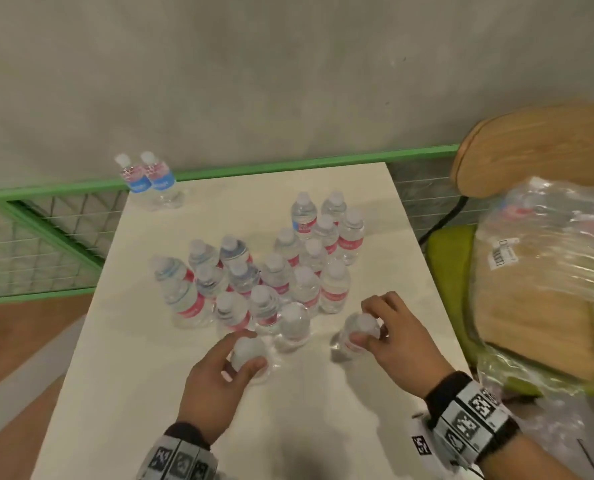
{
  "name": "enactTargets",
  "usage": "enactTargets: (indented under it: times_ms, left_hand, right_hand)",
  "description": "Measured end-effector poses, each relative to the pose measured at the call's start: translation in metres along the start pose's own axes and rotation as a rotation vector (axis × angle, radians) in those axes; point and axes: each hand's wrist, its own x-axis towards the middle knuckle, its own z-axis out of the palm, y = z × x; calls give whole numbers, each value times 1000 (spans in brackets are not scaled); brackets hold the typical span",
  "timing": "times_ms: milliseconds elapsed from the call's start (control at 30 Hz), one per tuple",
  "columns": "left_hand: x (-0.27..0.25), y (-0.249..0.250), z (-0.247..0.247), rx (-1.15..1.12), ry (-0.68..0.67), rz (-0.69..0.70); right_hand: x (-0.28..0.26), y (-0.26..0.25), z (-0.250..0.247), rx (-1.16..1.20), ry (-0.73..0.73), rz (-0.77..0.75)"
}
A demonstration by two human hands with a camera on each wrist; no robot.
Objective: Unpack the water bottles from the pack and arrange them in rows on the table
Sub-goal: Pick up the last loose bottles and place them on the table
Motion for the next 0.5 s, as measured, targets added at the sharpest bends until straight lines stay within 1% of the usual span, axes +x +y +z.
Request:
enactTargets:
  times_ms: [67,133,233,333,500]
  left_hand:
    - [9,-2,-6,15,37,8]
    - [15,4,-5,-28,71,1]
    - [19,13,3,-56,111,14]
    - [25,11,13,-86,147,18]
    - [30,18,18,-169,135,12]
  right_hand:
    - [15,-13,15,20,8,-19]
    - [27,-25,27,29,12,-27]
    - [40,-37,36,0,32,-35]
    - [44,-40,40,-8,74,-30]
    - [47,-39,42,-5,120,-5]
